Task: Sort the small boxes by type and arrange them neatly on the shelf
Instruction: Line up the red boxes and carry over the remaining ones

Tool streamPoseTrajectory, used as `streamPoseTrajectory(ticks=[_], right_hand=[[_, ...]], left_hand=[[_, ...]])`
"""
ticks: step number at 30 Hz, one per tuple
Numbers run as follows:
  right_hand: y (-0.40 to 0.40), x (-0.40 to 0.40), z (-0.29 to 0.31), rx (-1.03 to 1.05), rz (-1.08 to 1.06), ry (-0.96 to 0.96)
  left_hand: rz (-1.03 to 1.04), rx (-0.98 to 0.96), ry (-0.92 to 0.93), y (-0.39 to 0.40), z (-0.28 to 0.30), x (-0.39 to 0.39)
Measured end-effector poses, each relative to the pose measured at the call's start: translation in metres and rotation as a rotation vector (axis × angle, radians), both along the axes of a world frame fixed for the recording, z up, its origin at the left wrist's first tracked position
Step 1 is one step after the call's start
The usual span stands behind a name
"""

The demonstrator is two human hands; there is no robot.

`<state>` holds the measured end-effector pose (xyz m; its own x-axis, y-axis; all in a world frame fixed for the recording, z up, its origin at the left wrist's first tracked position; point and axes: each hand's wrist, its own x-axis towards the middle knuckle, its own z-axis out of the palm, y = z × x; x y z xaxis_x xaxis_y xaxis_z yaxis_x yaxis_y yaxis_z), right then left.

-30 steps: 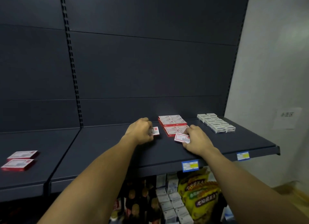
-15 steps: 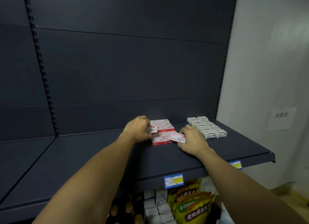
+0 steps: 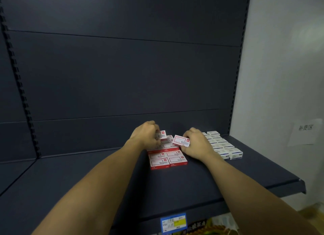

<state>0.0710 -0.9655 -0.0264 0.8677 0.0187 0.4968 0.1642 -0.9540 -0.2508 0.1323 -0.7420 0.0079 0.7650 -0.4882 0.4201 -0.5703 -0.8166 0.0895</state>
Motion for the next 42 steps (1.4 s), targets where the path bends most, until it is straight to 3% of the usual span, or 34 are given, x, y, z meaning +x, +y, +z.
streamPoseTrajectory(ticks=[12, 24, 42], right_hand=[[-0.032, 0.018, -0.004, 0.004, 0.207, 0.000], [-0.019, 0.020, -0.005, -0.022, 0.388, 0.060], [-0.015, 0.012, -0.010, -0.059, 0.322, 0.163]], left_hand=[[0.185, -0.014, 0.019, -0.021, -0.007, -0.019], [0.241, 0.000, 0.113, -0.002, -0.023, -0.054], [0.124, 0.082, 0.166, -0.009, -0.028, -0.046]])
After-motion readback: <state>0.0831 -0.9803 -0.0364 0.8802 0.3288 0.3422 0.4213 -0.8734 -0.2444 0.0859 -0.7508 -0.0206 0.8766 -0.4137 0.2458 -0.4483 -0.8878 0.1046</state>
